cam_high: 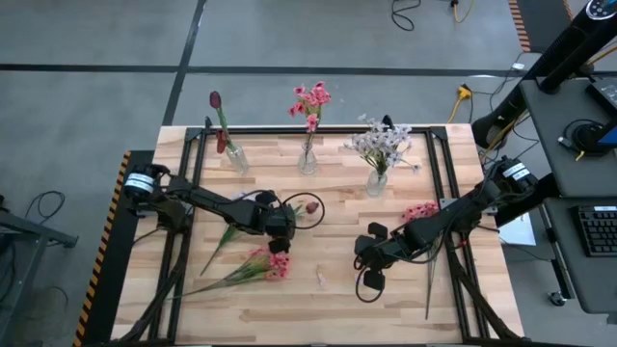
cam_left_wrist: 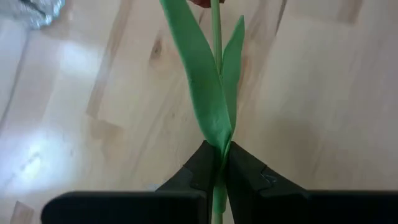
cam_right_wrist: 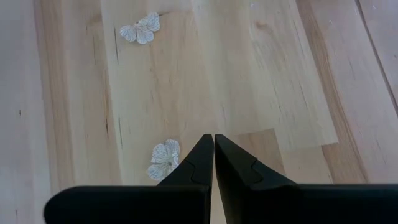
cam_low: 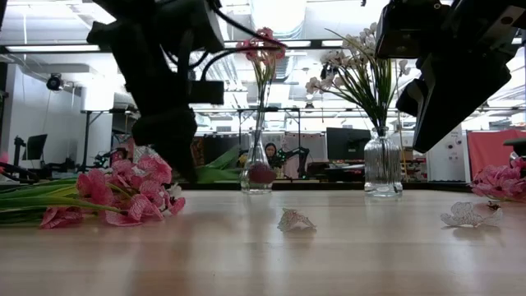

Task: Sort flowers into vase by color
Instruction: Put the purple tulip into the left transparent vase

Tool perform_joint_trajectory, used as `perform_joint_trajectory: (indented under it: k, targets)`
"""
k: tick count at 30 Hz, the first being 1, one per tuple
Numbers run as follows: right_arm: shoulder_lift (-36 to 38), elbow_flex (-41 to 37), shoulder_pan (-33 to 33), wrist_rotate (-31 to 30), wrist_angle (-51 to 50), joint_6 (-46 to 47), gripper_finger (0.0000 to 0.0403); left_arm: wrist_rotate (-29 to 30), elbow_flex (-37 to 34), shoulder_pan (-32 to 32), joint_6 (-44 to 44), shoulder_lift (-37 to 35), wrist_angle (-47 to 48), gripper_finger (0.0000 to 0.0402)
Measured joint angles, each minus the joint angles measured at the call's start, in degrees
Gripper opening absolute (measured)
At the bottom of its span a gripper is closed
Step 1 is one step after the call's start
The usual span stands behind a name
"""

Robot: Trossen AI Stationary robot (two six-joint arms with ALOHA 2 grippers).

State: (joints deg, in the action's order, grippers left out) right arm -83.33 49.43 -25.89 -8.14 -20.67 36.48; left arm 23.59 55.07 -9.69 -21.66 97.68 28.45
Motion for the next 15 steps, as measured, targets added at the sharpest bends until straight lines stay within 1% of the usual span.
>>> perform_joint_trajectory:
  k: [4,8,15]
  targets:
    - [0.0,0.0,0.0,0.0,-0.1,-0.1,0.0009,-0.1,0.3,-0.4,1.2,-2.3,0.0,0.0011]
    - [0.0,0.0,0.0,0.0,0.0,-0.1,0.0009,0.4,0.3,-1.8,1.7,-6.3,-0.1,0.0011]
    - [0.0,0.0,0.0,0.0,0.0,-0.5,0.0009,7.6,0.3,-5.6,3.8,-17.0,-1.7,0.001]
